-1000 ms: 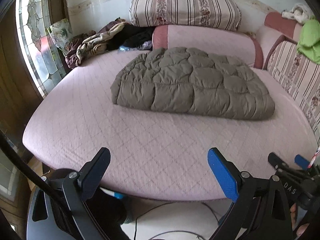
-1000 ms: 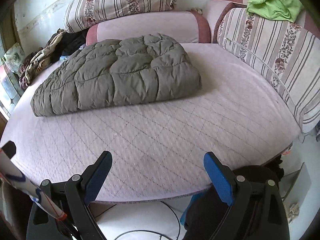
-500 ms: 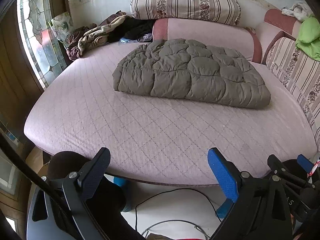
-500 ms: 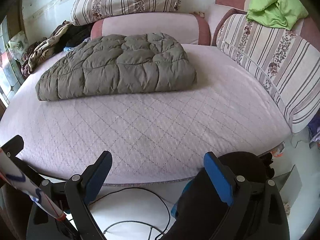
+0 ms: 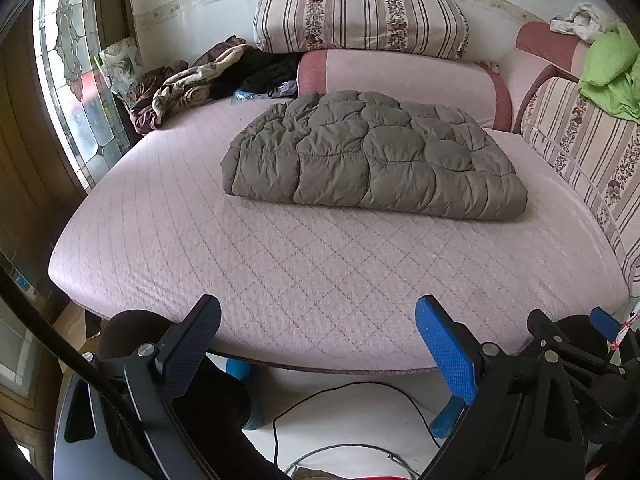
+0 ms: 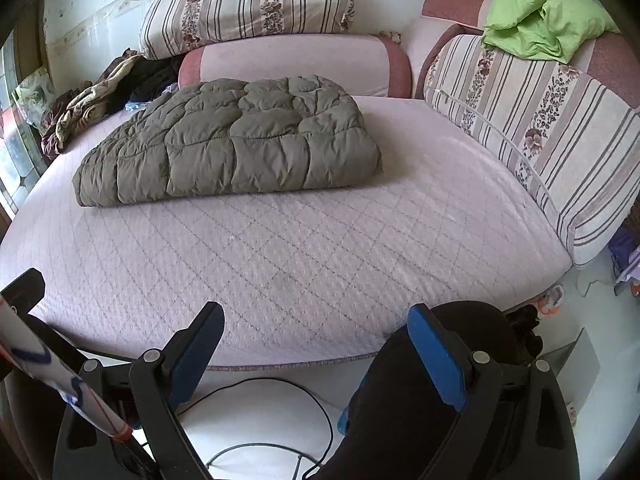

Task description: Fold large clothes

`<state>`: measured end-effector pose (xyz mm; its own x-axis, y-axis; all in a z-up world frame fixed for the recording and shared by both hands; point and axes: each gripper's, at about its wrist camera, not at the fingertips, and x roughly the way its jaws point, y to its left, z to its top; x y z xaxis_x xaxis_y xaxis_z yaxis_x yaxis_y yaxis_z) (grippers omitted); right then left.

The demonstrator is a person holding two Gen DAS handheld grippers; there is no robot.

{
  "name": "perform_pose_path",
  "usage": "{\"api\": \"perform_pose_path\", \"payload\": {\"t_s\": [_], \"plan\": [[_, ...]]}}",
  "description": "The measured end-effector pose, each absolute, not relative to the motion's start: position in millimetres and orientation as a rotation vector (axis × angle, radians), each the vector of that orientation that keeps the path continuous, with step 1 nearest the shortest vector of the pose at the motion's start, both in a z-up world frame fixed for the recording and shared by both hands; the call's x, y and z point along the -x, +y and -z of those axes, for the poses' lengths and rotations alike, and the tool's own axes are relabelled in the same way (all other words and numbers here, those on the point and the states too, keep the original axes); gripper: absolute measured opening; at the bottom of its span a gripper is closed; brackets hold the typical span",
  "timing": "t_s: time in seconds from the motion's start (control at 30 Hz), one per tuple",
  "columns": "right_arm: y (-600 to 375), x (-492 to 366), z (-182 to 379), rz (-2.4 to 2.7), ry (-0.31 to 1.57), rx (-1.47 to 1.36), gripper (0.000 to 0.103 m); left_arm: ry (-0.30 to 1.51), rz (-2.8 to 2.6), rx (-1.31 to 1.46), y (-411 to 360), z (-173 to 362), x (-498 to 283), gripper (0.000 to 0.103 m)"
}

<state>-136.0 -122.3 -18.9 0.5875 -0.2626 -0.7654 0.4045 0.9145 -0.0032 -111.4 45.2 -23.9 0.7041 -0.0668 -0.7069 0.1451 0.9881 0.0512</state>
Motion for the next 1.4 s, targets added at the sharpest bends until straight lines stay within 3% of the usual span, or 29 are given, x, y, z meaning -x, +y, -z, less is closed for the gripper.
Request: {"api": "perform_pose_path", "payload": {"t_s": [1.4], "plan": [[-110,112,44,0.384,0.951,-0.166,0.095,0.842,0.152,-0.111,42,48,89,0.097]]}}
